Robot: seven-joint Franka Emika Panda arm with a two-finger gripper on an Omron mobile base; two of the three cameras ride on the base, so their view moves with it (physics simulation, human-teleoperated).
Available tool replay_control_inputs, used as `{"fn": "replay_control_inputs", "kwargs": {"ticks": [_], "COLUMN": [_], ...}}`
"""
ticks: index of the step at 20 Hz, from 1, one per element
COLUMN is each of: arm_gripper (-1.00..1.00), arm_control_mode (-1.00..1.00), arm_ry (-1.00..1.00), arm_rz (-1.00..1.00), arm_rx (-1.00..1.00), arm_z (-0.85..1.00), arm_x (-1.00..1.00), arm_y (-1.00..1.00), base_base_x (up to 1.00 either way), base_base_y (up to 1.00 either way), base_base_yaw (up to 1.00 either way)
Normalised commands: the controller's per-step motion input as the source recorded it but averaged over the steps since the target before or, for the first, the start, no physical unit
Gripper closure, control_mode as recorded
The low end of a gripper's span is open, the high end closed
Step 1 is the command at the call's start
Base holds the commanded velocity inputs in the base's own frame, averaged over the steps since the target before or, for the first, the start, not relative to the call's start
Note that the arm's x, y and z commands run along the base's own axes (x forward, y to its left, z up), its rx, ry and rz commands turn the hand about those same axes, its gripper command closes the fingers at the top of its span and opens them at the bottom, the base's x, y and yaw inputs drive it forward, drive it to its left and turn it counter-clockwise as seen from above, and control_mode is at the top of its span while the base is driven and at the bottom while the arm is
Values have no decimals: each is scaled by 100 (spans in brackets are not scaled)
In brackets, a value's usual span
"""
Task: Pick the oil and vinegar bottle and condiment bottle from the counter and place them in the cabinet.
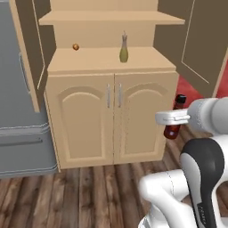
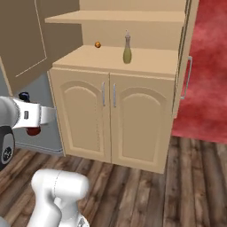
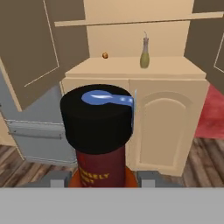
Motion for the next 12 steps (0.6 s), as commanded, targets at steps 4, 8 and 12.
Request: {"fn": "replay_control_inputs", "kwargs": {"ticks": [4,8,12], "arm_gripper": [100,100,100], "arm_control_mode": [100,100,100], "arm_ry": [0,0,0], "arm_rz": [0,0,0], "arm_rx": [0,0,0], "arm_z": [0,0,0], "arm_x": [0,0,0], "arm_y": [0,0,0], "base_base_x": [87,90,85], "base_base_y": [-1,0,0], "base_base_yaw": [4,2,2]}}
